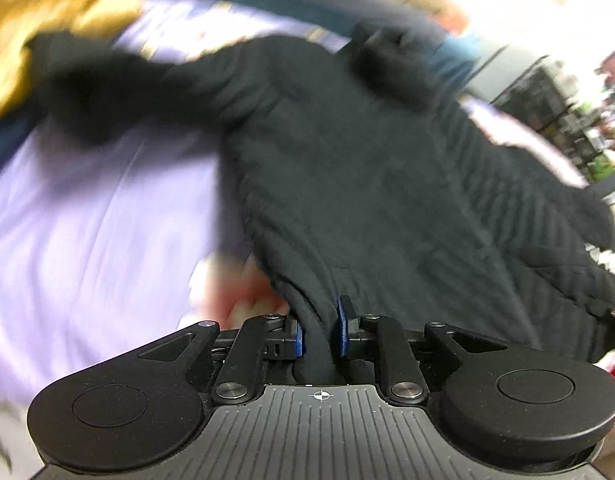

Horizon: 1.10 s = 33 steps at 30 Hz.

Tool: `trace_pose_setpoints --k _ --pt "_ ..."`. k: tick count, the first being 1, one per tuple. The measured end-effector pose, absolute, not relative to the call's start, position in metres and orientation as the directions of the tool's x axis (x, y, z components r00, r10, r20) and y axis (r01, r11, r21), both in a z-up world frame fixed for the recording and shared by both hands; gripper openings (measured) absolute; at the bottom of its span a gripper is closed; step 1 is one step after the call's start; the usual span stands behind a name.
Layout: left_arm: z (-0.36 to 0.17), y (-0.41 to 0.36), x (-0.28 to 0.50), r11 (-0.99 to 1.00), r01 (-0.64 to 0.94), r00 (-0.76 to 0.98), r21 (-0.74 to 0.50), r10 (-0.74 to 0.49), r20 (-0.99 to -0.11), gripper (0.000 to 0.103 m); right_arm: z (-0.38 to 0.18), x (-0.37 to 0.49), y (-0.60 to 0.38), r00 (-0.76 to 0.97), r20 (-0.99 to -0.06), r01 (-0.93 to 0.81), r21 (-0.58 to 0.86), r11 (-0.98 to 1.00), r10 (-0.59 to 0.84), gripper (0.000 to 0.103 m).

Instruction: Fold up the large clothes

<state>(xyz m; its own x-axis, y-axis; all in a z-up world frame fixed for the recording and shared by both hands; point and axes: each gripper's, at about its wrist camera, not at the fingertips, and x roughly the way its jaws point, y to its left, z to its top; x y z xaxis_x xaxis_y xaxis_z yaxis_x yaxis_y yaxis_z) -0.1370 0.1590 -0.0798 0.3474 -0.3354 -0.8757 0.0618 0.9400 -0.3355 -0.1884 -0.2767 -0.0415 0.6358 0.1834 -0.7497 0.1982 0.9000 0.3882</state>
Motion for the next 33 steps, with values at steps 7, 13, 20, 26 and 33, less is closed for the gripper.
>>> trace_pose_setpoints --k 7,13,20,26,33 --pt "-0.138 0.142 -0.145 0.98 0.077 0.273 -0.182 -0.197 -0.942 0.084 -0.125 -0.19 -0.276 0.459 -0.88 0.296 0.279 0.914 0.12 0.019" --pt "-0.142 0.142 -0.154 0.996 0.083 0.284 -0.039 -0.061 -0.957 0.103 -0.157 -0.174 -0.283 0.363 -0.932 0.328 0.14 0.934 0.012 0.071" --pt "-0.123 0.17 -0.158 0.999 0.016 0.3 -0.032 -0.035 -0.953 0.103 -0.154 -0.191 -0.306 0.363 -0.932 0.371 0.159 0.915 0.014 0.086" --pt "-0.076 0.174 -0.159 0.998 -0.006 0.438 0.055 0.052 -0.898 0.103 -0.14 -0.192 -0.323 0.387 -0.919 0.342 0.065 0.937 -0.078 0.088" --pt "-0.069 0.134 -0.142 0.987 0.157 0.446 -0.029 -0.097 -0.89 0.103 -0.095 -0.166 -0.32 0.508 -0.853 0.212 -0.012 0.977 -0.121 0.09"
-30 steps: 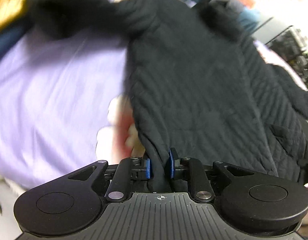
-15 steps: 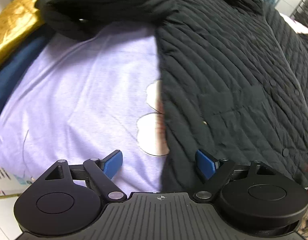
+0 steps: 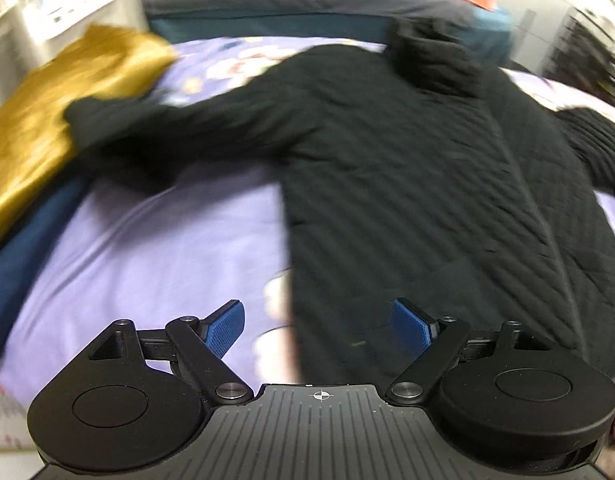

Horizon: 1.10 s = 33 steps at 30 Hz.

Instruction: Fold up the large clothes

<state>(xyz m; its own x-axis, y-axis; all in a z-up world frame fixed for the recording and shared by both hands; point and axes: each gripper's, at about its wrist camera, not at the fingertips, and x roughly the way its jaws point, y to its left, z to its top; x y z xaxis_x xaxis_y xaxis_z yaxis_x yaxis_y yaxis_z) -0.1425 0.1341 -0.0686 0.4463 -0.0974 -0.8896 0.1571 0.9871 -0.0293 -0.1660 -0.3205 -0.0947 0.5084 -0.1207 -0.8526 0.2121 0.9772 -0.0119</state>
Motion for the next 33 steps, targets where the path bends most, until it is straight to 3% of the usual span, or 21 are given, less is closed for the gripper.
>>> trace_pose_setpoints --k 8,13,15,17,22,33 --pt "-0.103 0.069 -0.116 0.937 0.34 0.353 -0.073 -0.199 -0.914 0.103 -0.1 -0.102 -0.251 0.515 -0.85 -0.138 0.045 0.989 0.11 0.095" --pt "-0.14 0.055 -0.102 0.938 0.345 0.302 -0.027 -0.138 -0.943 0.103 -0.147 -0.07 -0.202 0.386 -0.906 -0.216 0.094 0.972 0.173 0.095" --pt "-0.158 0.067 -0.096 0.963 0.269 0.285 -0.001 -0.081 -0.955 0.103 -0.164 -0.064 -0.185 0.35 -0.923 -0.237 0.077 0.968 0.159 0.095" --pt "-0.167 0.08 -0.095 0.972 0.23 0.282 -0.049 -0.114 -0.953 0.103 -0.18 -0.059 -0.169 0.333 -0.937 -0.25 0.019 0.968 0.104 0.098" --pt "-0.179 0.075 -0.096 0.942 0.336 0.273 0.024 -0.073 -0.959 0.103 -0.206 -0.048 -0.152 0.292 -0.955 -0.246 -0.021 0.969 0.053 0.103" --pt "-0.187 0.072 -0.073 0.935 0.353 0.183 -0.018 -0.088 -0.979 0.103 -0.221 -0.015 -0.148 0.202 -0.979 -0.156 -0.008 0.988 0.024 0.103"
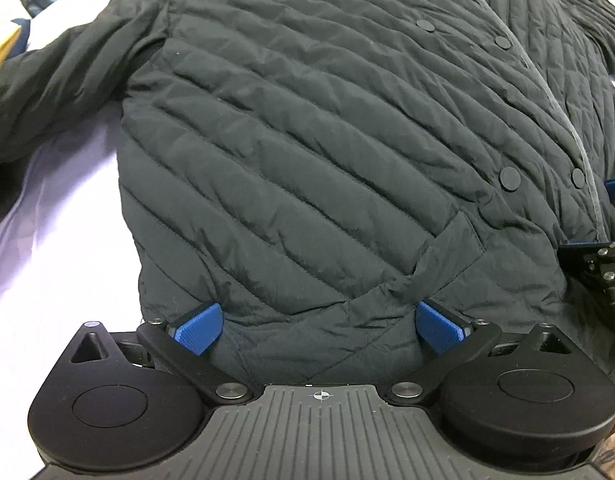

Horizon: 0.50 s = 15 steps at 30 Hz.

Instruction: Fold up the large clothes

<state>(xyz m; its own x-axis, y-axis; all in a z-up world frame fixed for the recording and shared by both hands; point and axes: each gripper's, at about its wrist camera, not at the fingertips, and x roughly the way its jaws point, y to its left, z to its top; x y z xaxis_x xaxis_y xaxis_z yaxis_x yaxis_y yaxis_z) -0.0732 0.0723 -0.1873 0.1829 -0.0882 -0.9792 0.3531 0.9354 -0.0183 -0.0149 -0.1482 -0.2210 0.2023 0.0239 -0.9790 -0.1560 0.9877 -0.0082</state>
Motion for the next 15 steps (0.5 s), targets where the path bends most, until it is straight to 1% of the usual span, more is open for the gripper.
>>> trace_pose_setpoints --k 7,12,15 --pt "-0.189 0.061 -0.051 0.936 0.352 0.163 -0.001 -0.062 -0.985 0.103 -0.221 0.014 -0.135 0.17 -0.985 -0.091 -0.014 0.996 0.002 0.103" --pt "-0.187 0.053 -0.031 0.942 0.334 0.119 -0.02 -0.063 -0.991 0.103 -0.215 0.023 -0.139 0.151 -0.989 -0.082 -0.011 0.997 0.001 0.103" --pt "-0.176 0.056 -0.025 0.957 0.287 0.124 -0.049 -0.088 -0.988 0.103 -0.193 0.026 -0.155 0.206 -0.978 -0.033 0.031 0.999 0.037 0.102"
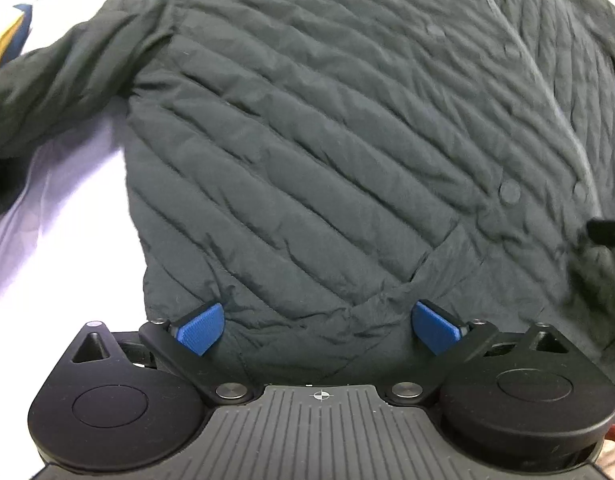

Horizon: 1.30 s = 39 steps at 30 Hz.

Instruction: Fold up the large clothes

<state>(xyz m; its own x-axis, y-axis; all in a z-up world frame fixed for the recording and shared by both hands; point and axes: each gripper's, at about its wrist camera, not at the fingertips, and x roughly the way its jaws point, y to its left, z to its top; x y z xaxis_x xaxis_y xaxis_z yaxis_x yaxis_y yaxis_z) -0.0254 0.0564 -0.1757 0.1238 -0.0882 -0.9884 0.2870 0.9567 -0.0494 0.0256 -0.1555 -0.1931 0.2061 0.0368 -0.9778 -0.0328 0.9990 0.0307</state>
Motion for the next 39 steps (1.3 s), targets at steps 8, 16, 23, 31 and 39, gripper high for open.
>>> trace_pose_setpoints --k 8,16,23,31,39 --pt "-0.136 0.051 -0.022 0.991 0.125 0.276 -0.052 -0.085 -0.957 0.103 -0.126 0.004 -0.318 0.478 -0.875 0.298 0.076 0.952 -0.08 0.096" --pt "-0.139 -0.01 -0.043 0.993 0.086 0.228 -0.075 -0.093 -0.969 0.103 -0.105 -0.033 -0.547 0.586 -0.761 0.702 0.303 0.645 -0.279 0.075" --pt "-0.132 -0.074 -0.054 0.974 0.219 0.238 -0.05 -0.103 -0.966 0.103 -0.128 -0.043 -0.634 0.669 -0.682 0.717 0.488 0.499 -0.295 0.07" --pt "-0.124 -0.102 -0.056 0.967 0.25 0.232 -0.041 -0.101 -0.968 0.103 -0.128 -0.066 -0.67 0.737 -0.604 0.676 0.657 0.333 -0.305 0.009" --pt "-0.125 -0.101 -0.06 0.966 0.256 0.216 -0.026 -0.084 -0.973 0.103 -0.107 -0.086 -0.693 0.748 -0.574 0.664 0.647 0.376 -0.333 0.006"
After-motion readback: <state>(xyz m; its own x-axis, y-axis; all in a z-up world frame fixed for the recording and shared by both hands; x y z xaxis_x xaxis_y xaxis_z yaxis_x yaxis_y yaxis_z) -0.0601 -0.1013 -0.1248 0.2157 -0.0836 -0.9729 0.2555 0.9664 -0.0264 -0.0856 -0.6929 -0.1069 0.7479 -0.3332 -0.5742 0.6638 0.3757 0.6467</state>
